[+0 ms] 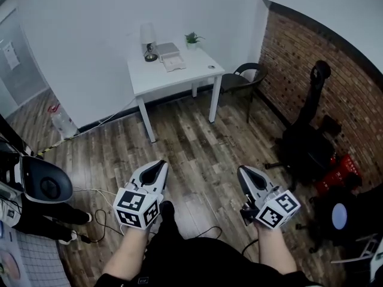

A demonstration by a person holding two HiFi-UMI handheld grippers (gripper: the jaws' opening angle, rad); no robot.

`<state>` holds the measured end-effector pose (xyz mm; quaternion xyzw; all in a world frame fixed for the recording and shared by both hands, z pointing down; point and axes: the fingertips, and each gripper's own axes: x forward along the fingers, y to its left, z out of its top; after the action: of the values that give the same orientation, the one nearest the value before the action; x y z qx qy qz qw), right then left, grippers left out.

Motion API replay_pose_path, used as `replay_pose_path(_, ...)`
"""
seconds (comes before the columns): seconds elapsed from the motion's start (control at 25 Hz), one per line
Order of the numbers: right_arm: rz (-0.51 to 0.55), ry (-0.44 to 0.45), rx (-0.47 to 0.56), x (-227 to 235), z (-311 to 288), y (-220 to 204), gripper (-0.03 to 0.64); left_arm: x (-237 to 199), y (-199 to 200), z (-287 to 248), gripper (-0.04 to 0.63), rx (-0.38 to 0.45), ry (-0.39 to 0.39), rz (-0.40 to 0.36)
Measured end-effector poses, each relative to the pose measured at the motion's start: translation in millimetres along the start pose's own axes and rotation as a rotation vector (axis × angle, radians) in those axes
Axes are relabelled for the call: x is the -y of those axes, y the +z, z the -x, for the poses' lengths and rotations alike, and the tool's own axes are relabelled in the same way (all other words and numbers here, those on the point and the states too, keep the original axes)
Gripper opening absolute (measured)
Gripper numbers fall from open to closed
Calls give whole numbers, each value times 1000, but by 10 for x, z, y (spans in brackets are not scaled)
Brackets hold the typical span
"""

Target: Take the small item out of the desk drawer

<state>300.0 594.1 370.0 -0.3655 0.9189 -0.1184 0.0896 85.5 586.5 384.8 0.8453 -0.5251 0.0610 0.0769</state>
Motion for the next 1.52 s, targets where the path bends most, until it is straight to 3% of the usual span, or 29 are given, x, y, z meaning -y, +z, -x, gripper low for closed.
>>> replay_pose_path(0.28, 23, -21, -36, 280, -899, -105, -2, -790, -2, -580, 28, -23, -18, 21)
replay_pose_path(0.88, -11, -60, -97, 812, -3374, -314, -2, -2978, 148, -1783, 28, -83, -46, 49)
replay_pose_path(1.28, -33, 19, -106, 902, -4556, -310, -2, -3769, 361, -2170, 28, -98, -23, 25)
replay_pose_path(1.52, -75, 59, -95, 1424, -4960, -348, -2, -3944, 232, -2783, 28, -160, -1, 23)
